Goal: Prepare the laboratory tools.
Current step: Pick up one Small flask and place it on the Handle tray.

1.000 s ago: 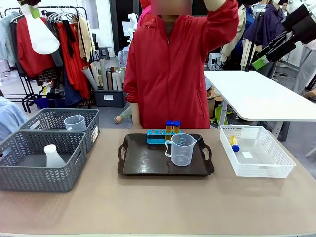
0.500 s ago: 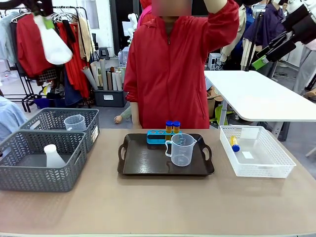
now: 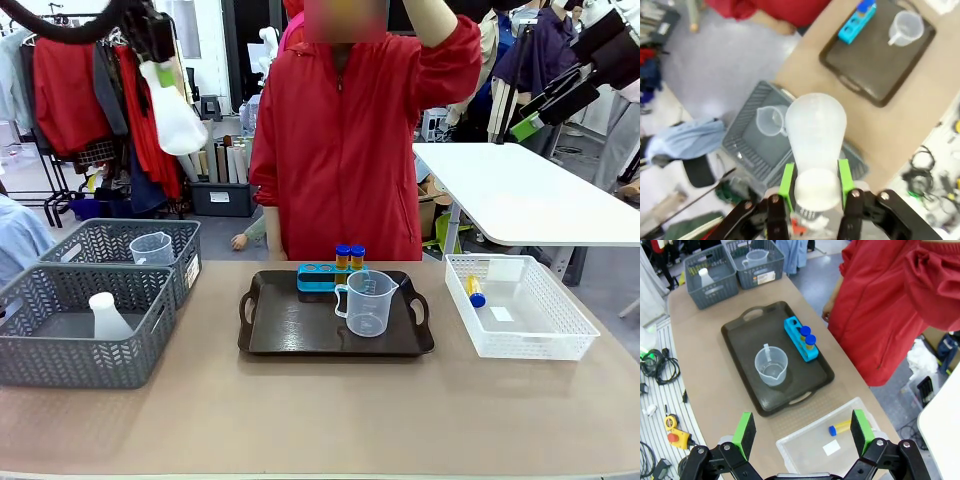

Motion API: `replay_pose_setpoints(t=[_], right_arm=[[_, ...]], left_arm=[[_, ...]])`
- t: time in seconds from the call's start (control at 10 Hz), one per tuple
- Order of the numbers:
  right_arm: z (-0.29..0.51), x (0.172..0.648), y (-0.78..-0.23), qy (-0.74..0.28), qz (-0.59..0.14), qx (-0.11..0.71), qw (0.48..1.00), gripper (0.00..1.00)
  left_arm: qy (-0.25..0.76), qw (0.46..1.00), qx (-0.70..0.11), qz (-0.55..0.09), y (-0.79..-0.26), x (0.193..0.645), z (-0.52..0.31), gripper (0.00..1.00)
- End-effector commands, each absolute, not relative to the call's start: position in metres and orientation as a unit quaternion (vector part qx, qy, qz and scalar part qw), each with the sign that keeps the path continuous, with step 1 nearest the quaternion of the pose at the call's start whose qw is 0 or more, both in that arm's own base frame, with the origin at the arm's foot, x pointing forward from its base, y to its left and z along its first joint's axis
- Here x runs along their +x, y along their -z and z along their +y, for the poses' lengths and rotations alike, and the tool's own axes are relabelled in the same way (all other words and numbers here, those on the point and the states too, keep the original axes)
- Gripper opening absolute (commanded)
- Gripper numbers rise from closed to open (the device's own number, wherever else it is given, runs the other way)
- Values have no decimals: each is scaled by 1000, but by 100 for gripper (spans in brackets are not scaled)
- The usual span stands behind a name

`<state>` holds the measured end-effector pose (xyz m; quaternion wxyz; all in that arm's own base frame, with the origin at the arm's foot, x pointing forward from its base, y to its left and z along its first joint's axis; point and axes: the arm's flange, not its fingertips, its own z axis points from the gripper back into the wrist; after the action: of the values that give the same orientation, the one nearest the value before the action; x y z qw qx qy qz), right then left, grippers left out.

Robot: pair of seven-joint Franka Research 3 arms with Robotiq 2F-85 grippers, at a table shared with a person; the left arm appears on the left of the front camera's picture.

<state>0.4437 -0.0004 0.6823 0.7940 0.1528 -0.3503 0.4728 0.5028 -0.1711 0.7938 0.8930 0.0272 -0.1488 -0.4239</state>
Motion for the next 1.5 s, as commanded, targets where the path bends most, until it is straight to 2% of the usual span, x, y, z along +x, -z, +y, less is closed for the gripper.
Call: replay_pose_setpoints(t=[0.0, 0.6, 1.4], right_arm=[[-1, 444, -684, -474, -352, 158, 791, 100], [-1, 444, -684, -474, -352, 158, 791, 100], [-1, 444, -684, -474, -352, 158, 791, 100]], left_arm=[[466, 874, 10, -138, -786, 511, -187, 0], [522, 845, -24, -114, -753, 521, -242, 0], [480, 869, -28, -113, -752, 523, -195, 0]])
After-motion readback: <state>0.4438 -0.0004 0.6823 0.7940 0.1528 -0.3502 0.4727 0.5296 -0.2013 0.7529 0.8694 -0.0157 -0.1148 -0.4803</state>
